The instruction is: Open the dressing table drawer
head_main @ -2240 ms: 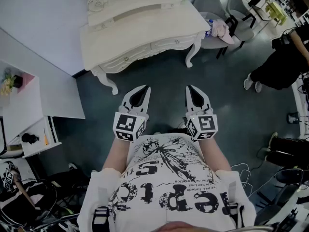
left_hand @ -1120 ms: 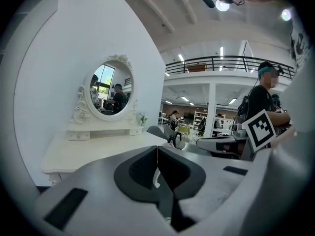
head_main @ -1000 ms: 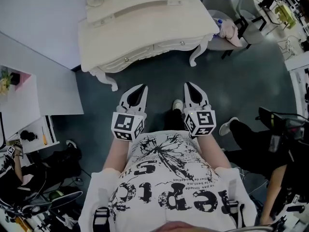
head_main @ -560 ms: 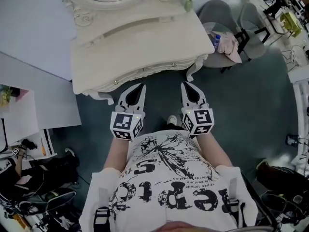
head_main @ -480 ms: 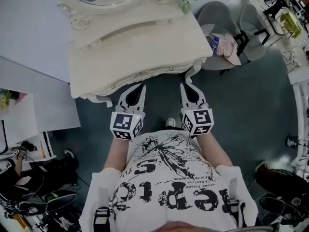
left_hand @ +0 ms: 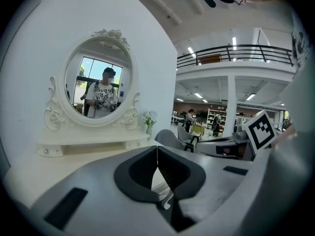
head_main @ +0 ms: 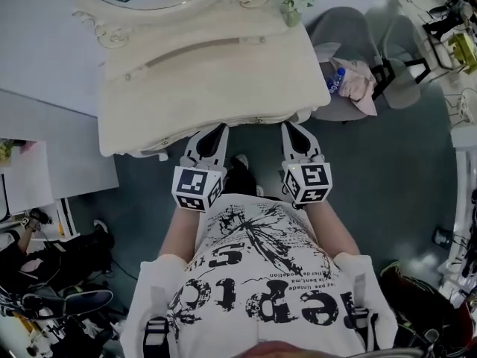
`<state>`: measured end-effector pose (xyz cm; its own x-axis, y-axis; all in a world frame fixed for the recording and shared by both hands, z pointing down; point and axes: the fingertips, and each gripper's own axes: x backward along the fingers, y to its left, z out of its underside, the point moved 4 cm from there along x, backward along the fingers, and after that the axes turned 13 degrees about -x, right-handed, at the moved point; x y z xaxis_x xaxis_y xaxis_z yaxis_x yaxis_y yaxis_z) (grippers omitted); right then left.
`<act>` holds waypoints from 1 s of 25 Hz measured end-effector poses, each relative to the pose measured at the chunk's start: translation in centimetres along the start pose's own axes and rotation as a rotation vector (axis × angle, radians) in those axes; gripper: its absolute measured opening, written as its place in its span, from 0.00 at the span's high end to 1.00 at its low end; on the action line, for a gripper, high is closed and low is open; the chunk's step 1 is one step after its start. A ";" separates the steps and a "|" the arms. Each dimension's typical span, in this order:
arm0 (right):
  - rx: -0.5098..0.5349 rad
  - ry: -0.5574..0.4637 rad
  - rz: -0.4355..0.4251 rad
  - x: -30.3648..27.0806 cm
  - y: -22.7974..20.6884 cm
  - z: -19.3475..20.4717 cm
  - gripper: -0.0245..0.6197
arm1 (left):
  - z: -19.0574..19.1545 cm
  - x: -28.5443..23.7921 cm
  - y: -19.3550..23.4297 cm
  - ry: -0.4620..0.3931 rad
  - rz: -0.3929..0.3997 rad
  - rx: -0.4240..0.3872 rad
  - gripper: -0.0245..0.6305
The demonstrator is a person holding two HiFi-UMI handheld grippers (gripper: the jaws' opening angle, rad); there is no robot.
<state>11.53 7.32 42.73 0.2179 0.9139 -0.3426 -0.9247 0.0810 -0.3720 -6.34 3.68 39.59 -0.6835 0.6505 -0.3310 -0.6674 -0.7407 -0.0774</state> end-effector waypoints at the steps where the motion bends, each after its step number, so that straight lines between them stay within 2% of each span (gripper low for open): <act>1: 0.001 0.008 -0.003 -0.8 -0.4 -0.2 0.93 | 0.1 -0.7 0.4 0.007 -0.003 0.006 0.93; 7: -0.003 0.042 0.001 -6.4 -3.3 -1.9 0.93 | -0.5 -6.2 3.5 0.017 0.003 0.020 0.93; 14: 0.038 0.070 0.007 -14.2 -8.0 -3.5 0.93 | 0.3 -14.1 7.0 0.002 -0.009 0.048 0.93; 20: 0.037 0.065 -0.004 -20.2 -10.8 -4.8 0.93 | 0.4 -18.7 10.6 -0.013 -0.060 0.060 0.93; 25: 0.044 0.121 -0.036 -24.2 -11.8 -5.2 0.93 | 0.9 -20.7 12.4 0.024 -0.105 0.094 0.93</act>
<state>18.77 -17.84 50.87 0.2853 0.8554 -0.4323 -0.9276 0.1329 -0.3492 -0.75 -18.85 46.29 -0.6024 0.7184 -0.3478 -0.7602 -0.6492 -0.0244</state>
